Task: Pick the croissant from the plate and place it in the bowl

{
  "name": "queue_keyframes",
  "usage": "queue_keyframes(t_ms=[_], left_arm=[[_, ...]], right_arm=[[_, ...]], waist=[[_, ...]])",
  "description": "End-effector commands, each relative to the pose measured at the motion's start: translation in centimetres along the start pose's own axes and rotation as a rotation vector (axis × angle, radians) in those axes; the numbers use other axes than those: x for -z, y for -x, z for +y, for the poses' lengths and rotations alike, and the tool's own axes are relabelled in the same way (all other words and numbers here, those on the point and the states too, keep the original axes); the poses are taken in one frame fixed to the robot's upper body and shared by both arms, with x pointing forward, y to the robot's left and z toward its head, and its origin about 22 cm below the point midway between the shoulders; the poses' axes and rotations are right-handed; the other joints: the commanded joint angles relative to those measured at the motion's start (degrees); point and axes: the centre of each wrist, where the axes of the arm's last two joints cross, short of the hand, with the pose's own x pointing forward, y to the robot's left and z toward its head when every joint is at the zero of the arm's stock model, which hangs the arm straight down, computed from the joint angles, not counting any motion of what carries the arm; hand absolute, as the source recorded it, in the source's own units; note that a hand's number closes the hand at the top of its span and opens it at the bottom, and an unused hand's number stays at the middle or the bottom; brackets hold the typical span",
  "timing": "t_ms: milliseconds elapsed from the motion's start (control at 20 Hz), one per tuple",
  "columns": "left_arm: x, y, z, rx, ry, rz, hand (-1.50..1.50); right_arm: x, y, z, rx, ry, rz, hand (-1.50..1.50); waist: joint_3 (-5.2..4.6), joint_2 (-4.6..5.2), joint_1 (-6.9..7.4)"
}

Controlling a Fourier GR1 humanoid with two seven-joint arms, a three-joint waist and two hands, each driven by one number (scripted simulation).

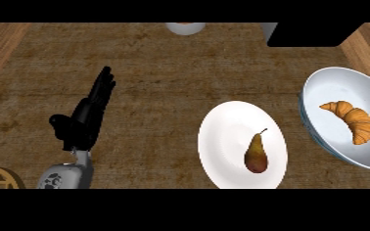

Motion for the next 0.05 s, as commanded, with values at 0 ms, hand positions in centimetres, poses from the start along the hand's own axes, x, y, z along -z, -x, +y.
queue_keyframes(t_ms=[0], left_arm=[[0.18, -1.34, -0.28, -0.007, -0.003, -0.005, 0.00]], right_arm=[[-1.84, 2.08, -1.23, 0.005, -0.018, -0.023, -1.50]], waist=[[0.03, 0.03, 0.16]])
